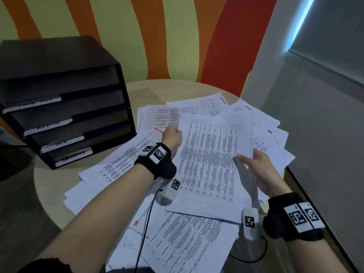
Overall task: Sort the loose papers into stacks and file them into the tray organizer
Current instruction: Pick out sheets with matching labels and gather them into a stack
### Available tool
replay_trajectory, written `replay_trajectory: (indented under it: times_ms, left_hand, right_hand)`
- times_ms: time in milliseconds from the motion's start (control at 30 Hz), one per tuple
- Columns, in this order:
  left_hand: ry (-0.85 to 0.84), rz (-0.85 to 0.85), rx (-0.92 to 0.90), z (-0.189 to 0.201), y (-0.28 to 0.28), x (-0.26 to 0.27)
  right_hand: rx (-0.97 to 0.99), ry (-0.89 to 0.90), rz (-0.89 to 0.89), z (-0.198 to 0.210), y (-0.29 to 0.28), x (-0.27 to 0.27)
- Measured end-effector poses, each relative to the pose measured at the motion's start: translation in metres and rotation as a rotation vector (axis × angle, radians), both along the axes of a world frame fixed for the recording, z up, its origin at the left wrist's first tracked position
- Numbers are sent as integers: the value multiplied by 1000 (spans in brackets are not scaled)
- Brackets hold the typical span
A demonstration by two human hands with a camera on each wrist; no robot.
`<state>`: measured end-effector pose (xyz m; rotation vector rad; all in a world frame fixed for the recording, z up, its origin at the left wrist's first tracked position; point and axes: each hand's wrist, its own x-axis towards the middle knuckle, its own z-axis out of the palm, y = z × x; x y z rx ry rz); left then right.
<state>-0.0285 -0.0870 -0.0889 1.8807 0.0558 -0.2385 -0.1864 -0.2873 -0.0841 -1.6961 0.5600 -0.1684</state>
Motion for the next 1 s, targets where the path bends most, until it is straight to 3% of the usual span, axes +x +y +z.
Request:
replay_trajectory:
  times_ms: [133,267,333,467,633,900,1000]
  left_hand:
    - [-107,-26,100,4,28,17]
    - [-185,-9,555,0,72,41]
    - [-143,-89,690,-4,84,45]
    - [10,-228,790,-8,85,48]
    - [28,-299,947,-2,85,52]
    - [-275,-190,1082,-2,81,45]
    - [-473,-122,1062,6,85,43]
  right_hand:
    - [-123,32,-53,-5,-10,0]
    - [-146,42,-123,-6,-24,-1]
    - [-136,30,-134,-5,-29,-2]
    - [-126,29,-154,-6,-34,-3]
    - [-127,27,-142,-5,-35,-5]
    - [-130,30,-166,-8,-38,-5]
    - [-127,21,-170,-6,-36,-5]
